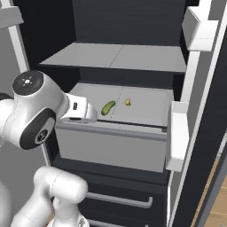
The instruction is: Place the condiment bottle and ketchup from the counter to the top shelf of the fridge. If the existing items in the fridge are on the top shelf, move them to other shelves.
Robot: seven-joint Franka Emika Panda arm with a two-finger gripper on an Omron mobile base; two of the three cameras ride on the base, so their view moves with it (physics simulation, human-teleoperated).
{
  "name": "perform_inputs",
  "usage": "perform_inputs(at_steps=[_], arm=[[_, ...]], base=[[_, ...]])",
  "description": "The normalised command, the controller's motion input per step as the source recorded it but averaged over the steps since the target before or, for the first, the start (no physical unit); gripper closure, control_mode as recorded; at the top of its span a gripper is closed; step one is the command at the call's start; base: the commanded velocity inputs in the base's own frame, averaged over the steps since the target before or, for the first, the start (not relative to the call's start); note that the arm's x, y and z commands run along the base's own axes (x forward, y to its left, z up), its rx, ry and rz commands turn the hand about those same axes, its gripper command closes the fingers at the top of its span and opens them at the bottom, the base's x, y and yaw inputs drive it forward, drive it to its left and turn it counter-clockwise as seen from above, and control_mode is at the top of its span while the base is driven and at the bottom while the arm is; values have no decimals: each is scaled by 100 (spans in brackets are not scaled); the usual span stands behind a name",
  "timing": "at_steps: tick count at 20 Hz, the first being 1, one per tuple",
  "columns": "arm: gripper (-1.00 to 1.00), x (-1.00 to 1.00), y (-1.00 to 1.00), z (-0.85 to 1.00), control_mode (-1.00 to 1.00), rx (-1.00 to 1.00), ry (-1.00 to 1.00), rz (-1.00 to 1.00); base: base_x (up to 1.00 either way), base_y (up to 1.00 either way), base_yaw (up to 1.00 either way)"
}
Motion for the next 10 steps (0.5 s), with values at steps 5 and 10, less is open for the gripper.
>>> perform_inputs(at_steps=[5,10], arm=[[-100,-77,3,1,-100,0,6,3],[-100,-71,0,0,-100,-1,7,-1]], base=[[0,0,0],[0,0,0]])
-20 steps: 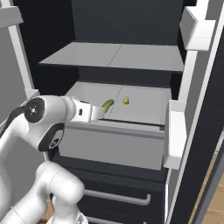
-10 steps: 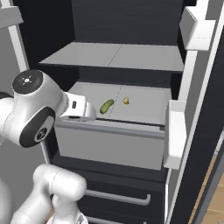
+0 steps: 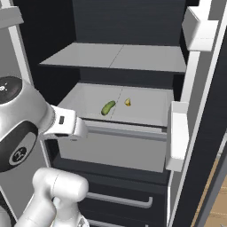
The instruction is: Place the condiment bottle and ketchup from the counter to the top shelf of the fridge. If the existing items in the fridge are on the top shelf, move them to other shelves.
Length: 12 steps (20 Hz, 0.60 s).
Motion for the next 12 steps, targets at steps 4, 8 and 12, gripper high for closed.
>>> perform_inputs(at_steps=[4,8,12], arm=[[-100,-41,0,0,-100,-2,4,0],[-100,-89,0,0,-100,-4,1,1],[-100,0,0,0,100,0,0,0]], base=[[0,0,0],[0,0,0],[-100,-4,0]])
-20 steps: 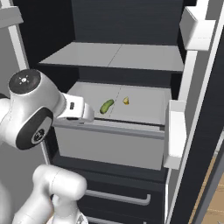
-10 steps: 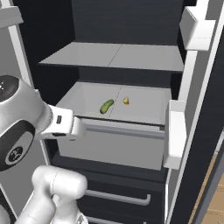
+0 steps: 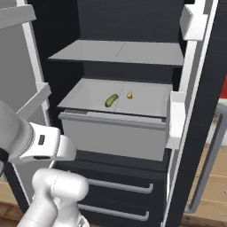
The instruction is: Place the condiment bottle and ketchup from the counter to the top shelf of the fridge. If the existing items in the fridge are on the top shelf, move them to other shelves.
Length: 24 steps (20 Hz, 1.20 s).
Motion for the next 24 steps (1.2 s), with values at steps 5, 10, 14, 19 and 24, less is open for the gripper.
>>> perform_inputs(at_steps=[5,10,14,19,24], arm=[[-100,0,0,0,100,0,0,0],[-100,0,0,0,100,0,0,0],[-100,0,0,0,100,0,0,0],[-100,0,0,0,100,0,0,0],[-100,0,0,0,100,0,0,0]], base=[[-86,-64,-9],[-25,-100,-29],[23,-100,-33],[93,-100,-15],[100,-100,8]])
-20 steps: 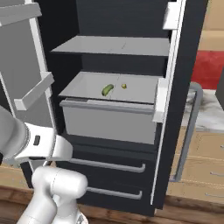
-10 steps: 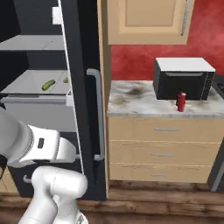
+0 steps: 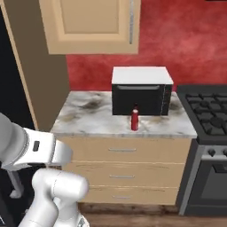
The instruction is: Place the condiment bottle and ketchup from the counter to the top shelf of the fridge. If the existing items in the fridge are on the top shelf, move them to other shelves.
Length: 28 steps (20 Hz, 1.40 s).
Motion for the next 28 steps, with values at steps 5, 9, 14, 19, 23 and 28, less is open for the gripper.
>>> perform_inputs(at_steps=[5,9,14,19,23,28], arm=[[-100,0,0,0,100,0,0,0],[-100,0,0,0,100,0,0,0],[-100,0,0,0,100,0,0,0],[-100,0,0,0,100,0,0,0],[-100,94,0,-19,-100,5,0,0],[-100,72,7,-41,-100,8,1,2]], base=[[100,-100,19],[79,-83,24],[0,-6,5],[12,7,0],[0,0,0],[0,0,0]])
